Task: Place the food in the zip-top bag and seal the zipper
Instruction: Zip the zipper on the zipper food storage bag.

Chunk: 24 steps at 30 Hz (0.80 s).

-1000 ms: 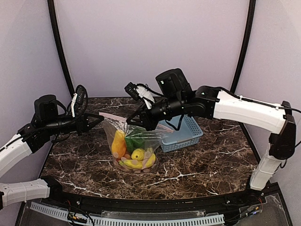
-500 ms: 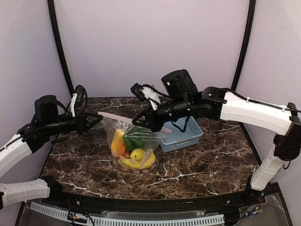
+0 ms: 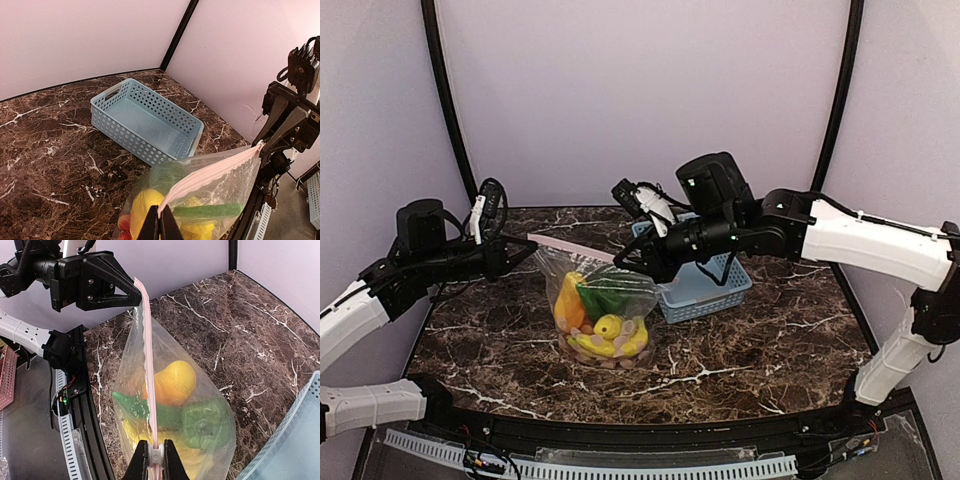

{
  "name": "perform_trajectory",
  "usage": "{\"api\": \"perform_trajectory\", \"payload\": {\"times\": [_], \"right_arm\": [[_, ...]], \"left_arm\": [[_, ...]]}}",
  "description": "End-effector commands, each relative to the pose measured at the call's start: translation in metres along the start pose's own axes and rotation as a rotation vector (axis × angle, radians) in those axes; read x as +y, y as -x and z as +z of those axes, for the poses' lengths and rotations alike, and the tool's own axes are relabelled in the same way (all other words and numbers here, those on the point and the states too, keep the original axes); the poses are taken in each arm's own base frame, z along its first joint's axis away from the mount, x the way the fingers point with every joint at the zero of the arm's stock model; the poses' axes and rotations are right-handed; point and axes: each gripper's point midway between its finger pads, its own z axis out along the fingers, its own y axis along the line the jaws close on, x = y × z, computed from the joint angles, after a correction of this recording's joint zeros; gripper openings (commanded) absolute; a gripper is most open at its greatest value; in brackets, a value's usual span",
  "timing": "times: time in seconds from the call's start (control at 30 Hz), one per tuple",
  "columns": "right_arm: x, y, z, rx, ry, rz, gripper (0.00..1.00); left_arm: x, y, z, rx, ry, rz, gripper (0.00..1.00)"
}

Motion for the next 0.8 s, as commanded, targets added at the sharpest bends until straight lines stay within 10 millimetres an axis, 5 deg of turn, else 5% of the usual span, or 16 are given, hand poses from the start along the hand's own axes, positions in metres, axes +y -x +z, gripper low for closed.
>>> {"api": "perform_trajectory", "payload": {"times": [0.0,0.77], "right_arm": [[-0.008,-0.013,-0.020,0.038,-0.049,0.039,0.00],[-0.021,-0.041,-0.042,0.079,-0.118,0.100,0.00]], "left_arm": [[0.028,0.018,-0.007,-0.055,0.149,-0.020,0.01],[0.046,0.031,-0.003,-0.076,0.193,-0.040,0.01]]}}
